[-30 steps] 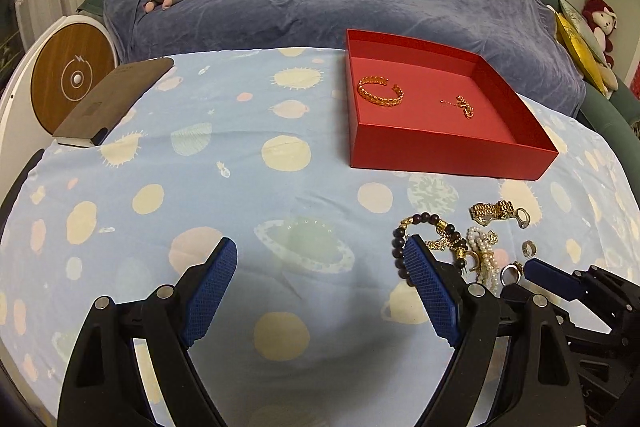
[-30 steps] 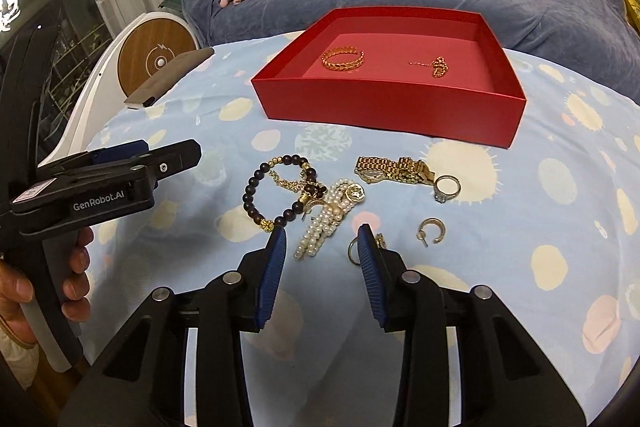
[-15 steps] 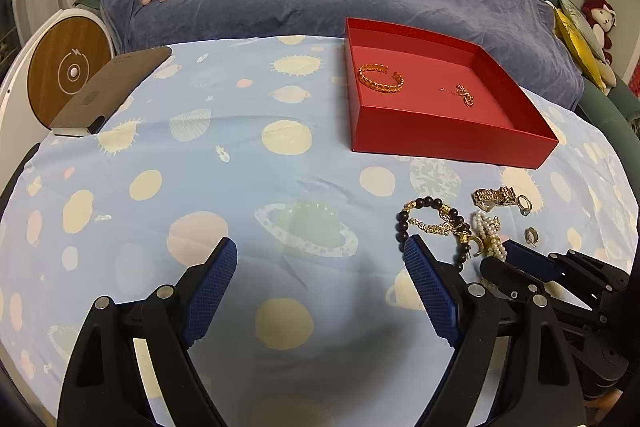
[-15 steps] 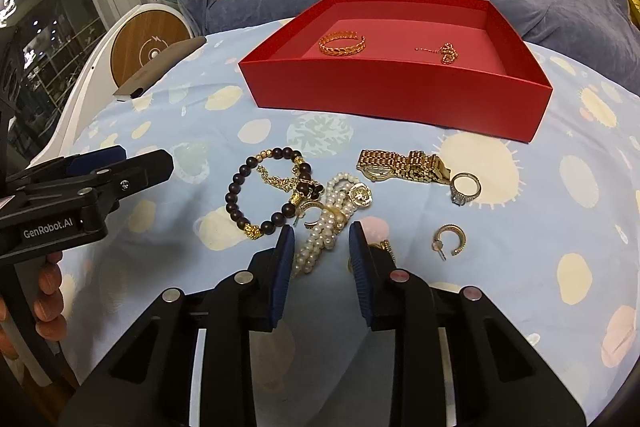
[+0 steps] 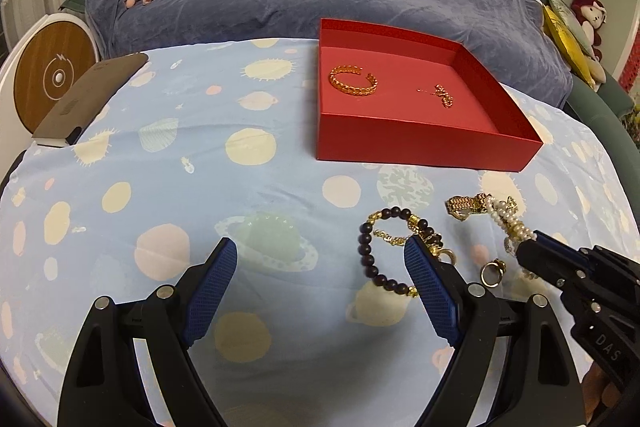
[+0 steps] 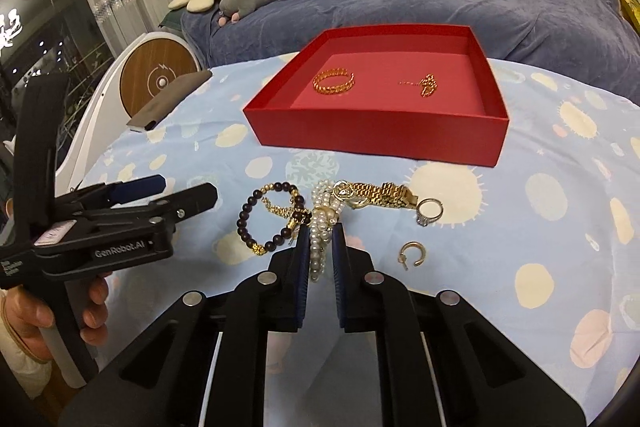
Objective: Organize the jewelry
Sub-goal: 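Reach the right tool to the pearl bracelet and close on it, then move the left tool to the gold watch while the right tool lifts the pearl bracelet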
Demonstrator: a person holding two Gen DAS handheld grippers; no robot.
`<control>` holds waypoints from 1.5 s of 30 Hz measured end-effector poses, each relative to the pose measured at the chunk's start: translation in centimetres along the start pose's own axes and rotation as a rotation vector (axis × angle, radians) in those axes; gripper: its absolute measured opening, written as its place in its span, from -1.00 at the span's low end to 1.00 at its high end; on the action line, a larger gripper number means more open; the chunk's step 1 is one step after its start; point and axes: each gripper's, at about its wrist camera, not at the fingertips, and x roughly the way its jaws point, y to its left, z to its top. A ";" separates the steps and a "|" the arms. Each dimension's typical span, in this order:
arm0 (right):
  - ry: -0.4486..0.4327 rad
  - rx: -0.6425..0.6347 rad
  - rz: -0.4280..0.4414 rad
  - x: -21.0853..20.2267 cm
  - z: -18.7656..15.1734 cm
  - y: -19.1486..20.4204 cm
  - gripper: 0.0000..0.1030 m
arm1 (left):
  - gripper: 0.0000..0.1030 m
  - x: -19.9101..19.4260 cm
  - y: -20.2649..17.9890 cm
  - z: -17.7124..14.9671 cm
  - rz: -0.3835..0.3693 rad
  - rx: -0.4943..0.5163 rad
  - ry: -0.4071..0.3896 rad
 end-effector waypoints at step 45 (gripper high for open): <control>0.009 0.158 -0.099 -2.4 -0.8 -7.7 -0.80 | -0.62 6.5 -12.8 0.6 -0.217 0.375 0.025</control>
